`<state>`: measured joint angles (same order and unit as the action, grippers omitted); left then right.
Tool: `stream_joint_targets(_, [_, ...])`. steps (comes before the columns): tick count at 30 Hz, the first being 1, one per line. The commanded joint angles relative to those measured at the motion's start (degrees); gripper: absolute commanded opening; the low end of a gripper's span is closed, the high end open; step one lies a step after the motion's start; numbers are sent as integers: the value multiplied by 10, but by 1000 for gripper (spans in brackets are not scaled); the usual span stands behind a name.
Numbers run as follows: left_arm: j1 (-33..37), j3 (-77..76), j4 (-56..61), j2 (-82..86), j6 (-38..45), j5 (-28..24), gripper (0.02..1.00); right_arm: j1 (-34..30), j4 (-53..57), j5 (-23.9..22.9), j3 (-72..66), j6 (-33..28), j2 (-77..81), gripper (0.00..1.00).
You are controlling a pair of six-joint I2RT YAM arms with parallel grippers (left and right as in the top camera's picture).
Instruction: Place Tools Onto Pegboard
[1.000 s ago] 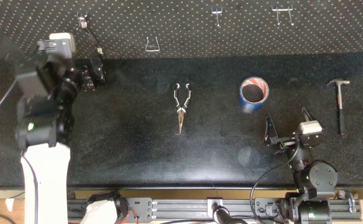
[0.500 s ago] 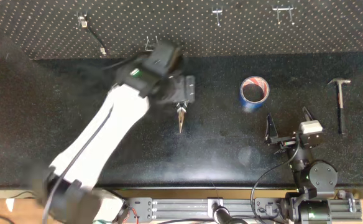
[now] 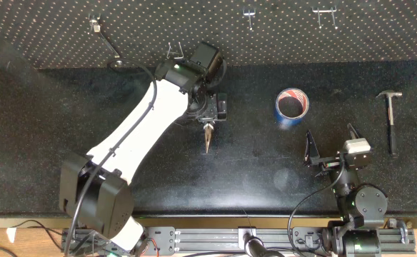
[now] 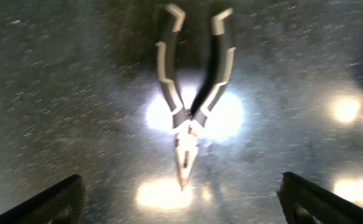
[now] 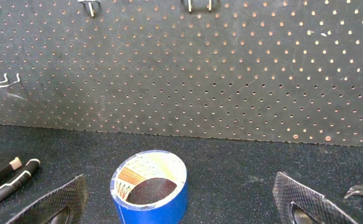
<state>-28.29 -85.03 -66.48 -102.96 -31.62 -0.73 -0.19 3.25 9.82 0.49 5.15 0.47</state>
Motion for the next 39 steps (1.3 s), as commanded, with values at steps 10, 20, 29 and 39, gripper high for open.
stream_joint_targets(10, [5, 54, 36, 72, 5, 44, 1000, 3, 2, 3, -2, 6, -4, 978])
stream_joint_targets(20, [5, 56, 88, 5, 11, 51, 996, 3, 2, 3, -2, 6, -4, 978])
stream_joint_targets(29, [7, 67, 137, -39, 21, 50, 998, 3, 2, 3, -2, 6, -4, 978])
stream_joint_targets(39, [25, 70, 199, -78, 21, 12, 998, 3, 2, 3, -2, 6, -4, 978])
